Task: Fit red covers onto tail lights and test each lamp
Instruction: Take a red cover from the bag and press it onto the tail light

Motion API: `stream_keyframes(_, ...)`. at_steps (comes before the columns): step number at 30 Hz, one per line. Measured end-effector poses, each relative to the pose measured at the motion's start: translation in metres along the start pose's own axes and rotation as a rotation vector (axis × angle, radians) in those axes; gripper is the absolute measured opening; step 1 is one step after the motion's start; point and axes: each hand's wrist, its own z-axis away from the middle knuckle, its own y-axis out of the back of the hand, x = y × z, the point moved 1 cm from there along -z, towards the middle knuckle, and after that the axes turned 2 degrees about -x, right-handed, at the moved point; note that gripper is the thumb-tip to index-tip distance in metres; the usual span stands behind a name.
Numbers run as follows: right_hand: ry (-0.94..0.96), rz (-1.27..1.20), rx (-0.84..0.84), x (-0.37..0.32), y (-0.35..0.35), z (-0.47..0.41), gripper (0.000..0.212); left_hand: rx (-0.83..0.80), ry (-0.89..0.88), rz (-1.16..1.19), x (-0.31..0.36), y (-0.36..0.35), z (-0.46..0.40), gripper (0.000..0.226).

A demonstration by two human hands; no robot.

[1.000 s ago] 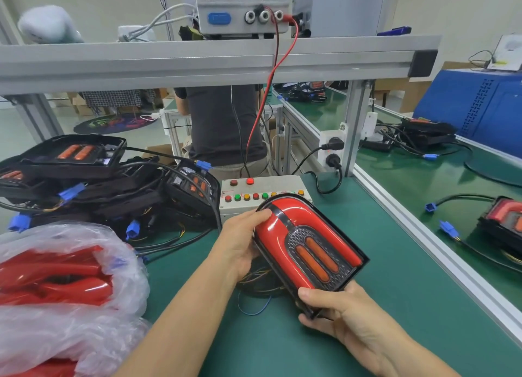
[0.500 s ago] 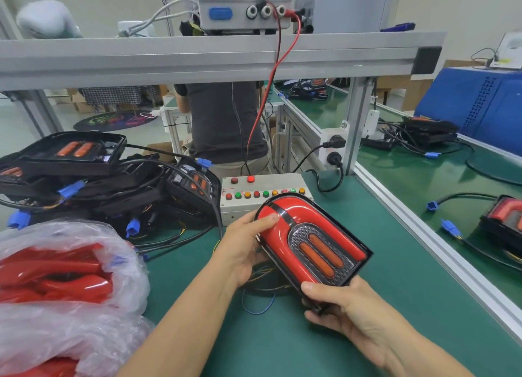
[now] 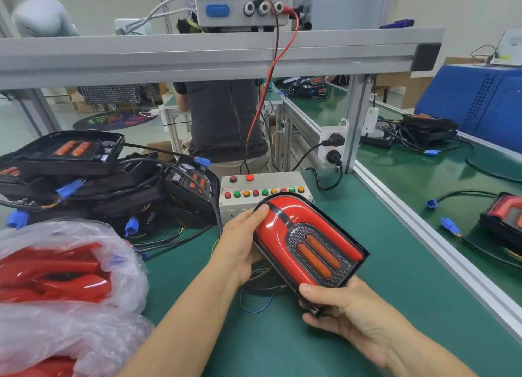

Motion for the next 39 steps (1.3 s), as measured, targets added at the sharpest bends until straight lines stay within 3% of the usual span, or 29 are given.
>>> stream_keyframes(6, 0.012, -0.007, 0.029, 0.001, 0.002, 0.0, 0.073, -0.051, 0.019, -0.028, 0.005, 0.003, 0.004, 0.028)
stream_keyframes(12, 0.0, -0.021, 0.029, 0.003, 0.003, 0.001, 0.074, -0.014, -0.035, -0.096, 0.005, 0.003, 0.004, 0.016)
stream_keyframes(19, 0.013, -0.016, 0.005, 0.002, 0.002, 0.004, 0.073, 0.015, 0.033, -0.062, 0.009, 0.005, 0.004, 0.015)
stream_keyframes(31, 0.172, 0.054, 0.087, -0.003, -0.002, 0.001, 0.069, 0.009, -0.074, -0.013, 0.006, -0.002, 0.007, 0.019)
stream_keyframes(33, 0.19, 0.058, 0.071, -0.005, -0.002, 0.0, 0.068, -0.066, -0.108, 0.018, 0.007, -0.006, 0.01, 0.025)
stream_keyframes(35, 0.195, 0.057, 0.046, -0.005, -0.001, -0.001, 0.068, -0.128, -0.14, 0.037, 0.007, -0.011, 0.012, 0.046)
stream_keyframes(39, 0.17, 0.049, -0.015, -0.002, 0.007, 0.001, 0.07, -0.099, -0.154, 0.043, 0.007, -0.015, 0.015, 0.059)
